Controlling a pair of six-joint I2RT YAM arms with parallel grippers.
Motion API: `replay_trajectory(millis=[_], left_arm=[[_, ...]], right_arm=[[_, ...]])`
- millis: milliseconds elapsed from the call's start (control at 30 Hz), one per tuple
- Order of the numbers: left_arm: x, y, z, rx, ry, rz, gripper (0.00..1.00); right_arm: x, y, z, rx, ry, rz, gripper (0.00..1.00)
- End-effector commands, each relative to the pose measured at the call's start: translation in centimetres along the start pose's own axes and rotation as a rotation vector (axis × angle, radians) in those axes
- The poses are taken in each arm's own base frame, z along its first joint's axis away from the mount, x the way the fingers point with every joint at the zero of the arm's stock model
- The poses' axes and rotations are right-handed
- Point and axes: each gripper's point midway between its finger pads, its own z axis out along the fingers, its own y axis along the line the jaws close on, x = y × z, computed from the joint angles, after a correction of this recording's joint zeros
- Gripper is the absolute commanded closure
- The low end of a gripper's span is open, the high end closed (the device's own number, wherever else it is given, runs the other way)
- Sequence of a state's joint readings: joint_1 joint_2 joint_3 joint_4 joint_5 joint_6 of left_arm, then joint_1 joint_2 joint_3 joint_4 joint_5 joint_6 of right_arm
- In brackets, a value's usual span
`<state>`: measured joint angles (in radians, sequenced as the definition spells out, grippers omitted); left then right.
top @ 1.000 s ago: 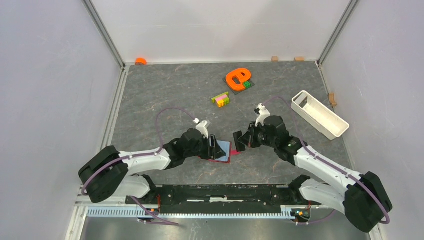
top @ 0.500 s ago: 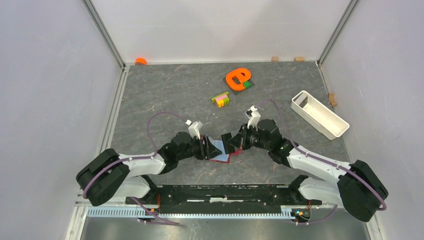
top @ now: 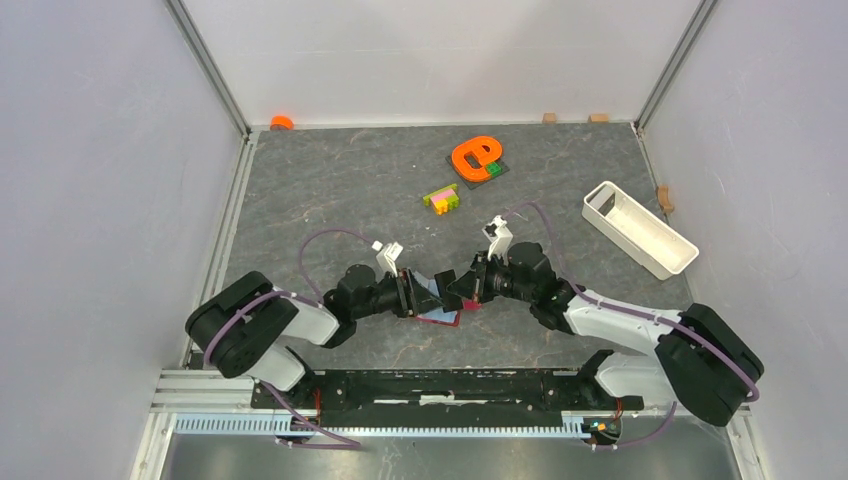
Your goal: Put the credit cards into the card holder
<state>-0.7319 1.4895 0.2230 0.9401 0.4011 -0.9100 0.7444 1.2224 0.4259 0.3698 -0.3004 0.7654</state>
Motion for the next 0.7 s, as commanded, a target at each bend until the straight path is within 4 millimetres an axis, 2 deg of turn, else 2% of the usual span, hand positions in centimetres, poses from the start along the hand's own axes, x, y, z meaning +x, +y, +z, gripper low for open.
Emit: replay_trajectory(millis=[0,233,567,667], left_arm=[[-1.3,-2.4,-0.1,0.132,-0.045,-0.003,0.42],[-1.4,-2.9,0.1,0.197,-0.045,-0.029,0.39],[-1.7,-3.5,0.1,0.253,-0.053,-0.048,0.54],[-1.8,-3.7,0.1,0.257,-0.056,-0.047,0.61]], right_arm=[[-0.7,1.2,0.2,-0.060,-0.031,-0.006,1.00],[-0.5,2.0,0.5,-0.115,-0.032,0.025,1.00],[0.0,1.8,0.7,-0.114,-0.013,0.040,1.00],[0.1,1.6,0.8,-0.112,-0.011,0.046,1.00]])
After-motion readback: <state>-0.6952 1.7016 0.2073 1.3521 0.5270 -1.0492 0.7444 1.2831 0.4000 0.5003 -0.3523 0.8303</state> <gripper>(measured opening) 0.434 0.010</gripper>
